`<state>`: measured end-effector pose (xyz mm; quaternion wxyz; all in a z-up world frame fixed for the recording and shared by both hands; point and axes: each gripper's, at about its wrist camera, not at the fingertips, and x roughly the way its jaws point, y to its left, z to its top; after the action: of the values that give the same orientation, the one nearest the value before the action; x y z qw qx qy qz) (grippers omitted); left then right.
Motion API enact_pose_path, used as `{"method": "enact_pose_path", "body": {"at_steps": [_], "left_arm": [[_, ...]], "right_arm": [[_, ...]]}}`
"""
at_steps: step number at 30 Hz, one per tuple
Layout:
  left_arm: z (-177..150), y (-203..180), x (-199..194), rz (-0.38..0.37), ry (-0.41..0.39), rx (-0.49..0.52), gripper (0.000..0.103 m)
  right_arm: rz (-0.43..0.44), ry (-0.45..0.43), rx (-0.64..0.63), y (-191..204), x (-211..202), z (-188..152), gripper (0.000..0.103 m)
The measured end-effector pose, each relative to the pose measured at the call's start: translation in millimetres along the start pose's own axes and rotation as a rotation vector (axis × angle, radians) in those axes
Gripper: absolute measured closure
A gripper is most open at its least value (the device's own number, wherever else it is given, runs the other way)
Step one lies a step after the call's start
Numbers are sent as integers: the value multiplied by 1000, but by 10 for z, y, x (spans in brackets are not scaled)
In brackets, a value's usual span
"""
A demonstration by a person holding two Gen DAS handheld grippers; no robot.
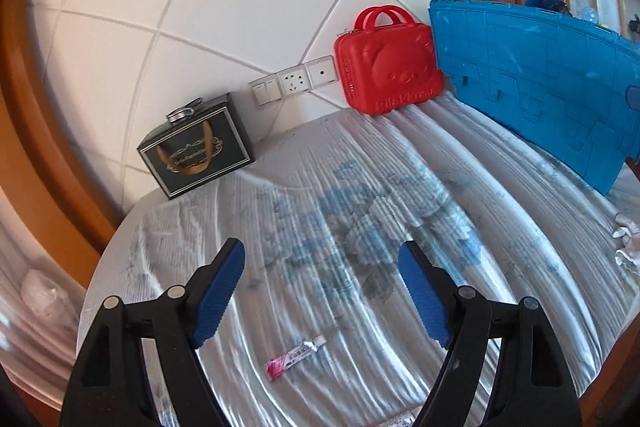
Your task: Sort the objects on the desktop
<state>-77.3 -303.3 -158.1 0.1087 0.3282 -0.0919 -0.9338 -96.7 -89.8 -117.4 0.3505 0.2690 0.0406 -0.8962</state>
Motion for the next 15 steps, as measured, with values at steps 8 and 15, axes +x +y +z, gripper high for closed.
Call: {"method": "enact_pose_path", "body": {"at_steps": [8,15], "left_arm": [[-10,-356,-178,8,-28,8,24],[-128,-538,-261,0,15,-35,24]], "right_arm": [[73,95,-15,74,-110,-516,0],[47,175,40,-57,-368,-942,1]]}}
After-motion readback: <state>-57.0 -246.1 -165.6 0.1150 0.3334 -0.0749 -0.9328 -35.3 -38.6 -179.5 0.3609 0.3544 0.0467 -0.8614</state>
